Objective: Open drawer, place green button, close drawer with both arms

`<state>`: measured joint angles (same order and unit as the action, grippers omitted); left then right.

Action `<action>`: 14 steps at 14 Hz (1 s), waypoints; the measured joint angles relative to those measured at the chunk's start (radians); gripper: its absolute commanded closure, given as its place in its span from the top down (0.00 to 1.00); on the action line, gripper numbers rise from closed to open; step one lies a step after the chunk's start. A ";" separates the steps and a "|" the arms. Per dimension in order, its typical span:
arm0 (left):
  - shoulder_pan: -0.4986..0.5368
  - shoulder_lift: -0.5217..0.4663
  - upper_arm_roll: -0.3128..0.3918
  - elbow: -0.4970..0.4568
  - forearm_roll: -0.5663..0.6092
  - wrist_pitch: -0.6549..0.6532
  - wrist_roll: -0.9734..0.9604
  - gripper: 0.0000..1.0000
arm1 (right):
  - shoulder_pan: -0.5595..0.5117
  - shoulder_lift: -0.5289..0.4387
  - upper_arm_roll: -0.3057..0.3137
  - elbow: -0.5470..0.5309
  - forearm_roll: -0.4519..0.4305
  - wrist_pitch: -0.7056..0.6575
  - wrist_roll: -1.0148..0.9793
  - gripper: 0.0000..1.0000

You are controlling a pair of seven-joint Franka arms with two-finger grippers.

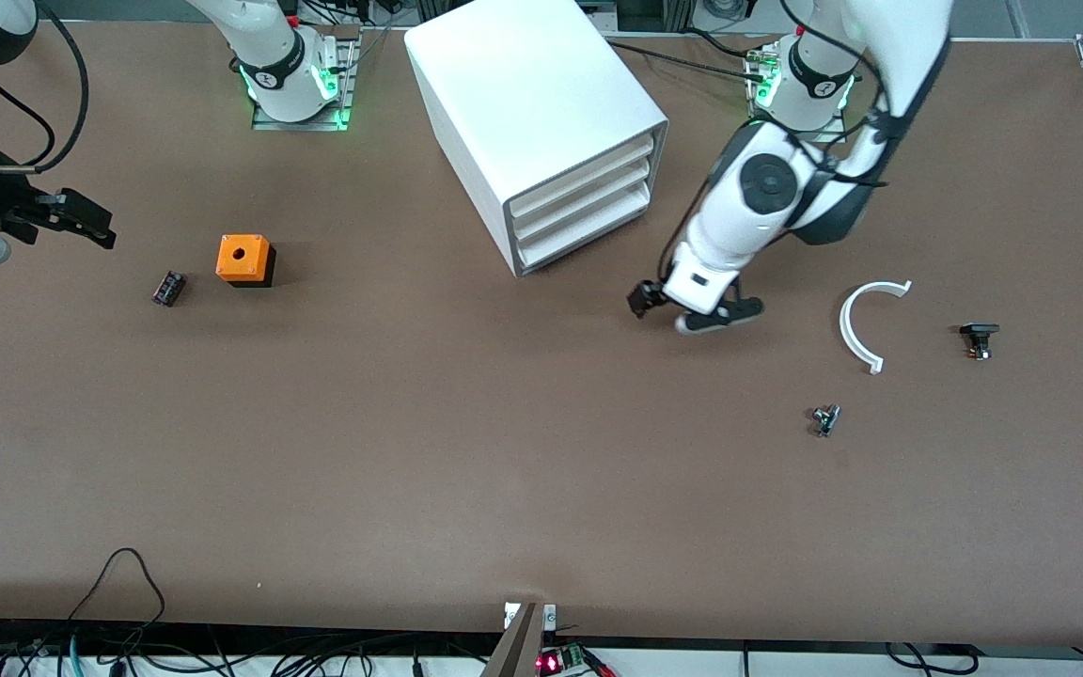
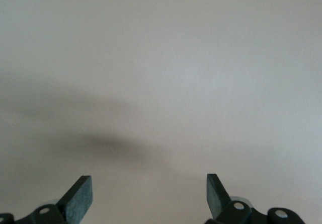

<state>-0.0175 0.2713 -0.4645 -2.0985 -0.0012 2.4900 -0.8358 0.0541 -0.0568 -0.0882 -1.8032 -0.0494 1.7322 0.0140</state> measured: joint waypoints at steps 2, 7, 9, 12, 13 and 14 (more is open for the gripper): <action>0.082 -0.075 0.003 0.043 0.000 -0.084 0.022 1.00 | 0.000 -0.001 0.001 0.002 0.000 0.000 -0.001 1.00; 0.174 -0.231 0.092 0.243 0.001 -0.548 0.355 1.00 | 0.001 -0.003 0.002 0.006 0.000 -0.001 -0.003 1.00; 0.184 -0.281 0.145 0.313 0.001 -0.710 0.475 1.00 | 0.001 -0.004 0.002 0.007 0.000 -0.002 -0.003 1.00; 0.189 -0.334 0.230 0.381 0.001 -0.860 0.612 1.00 | 0.001 -0.005 0.003 0.008 0.000 -0.002 -0.003 1.00; 0.190 -0.340 0.251 0.398 0.001 -0.884 0.643 1.00 | 0.001 -0.005 0.003 0.008 0.000 -0.002 -0.004 1.00; 0.191 -0.341 0.264 0.407 0.001 -0.893 0.672 1.00 | 0.001 -0.005 0.003 0.009 0.000 -0.002 -0.012 1.00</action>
<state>0.1740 -0.0693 -0.2009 -1.6915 -0.0007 1.5966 -0.1640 0.0549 -0.0622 -0.0856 -1.7944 -0.0494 1.7299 0.0020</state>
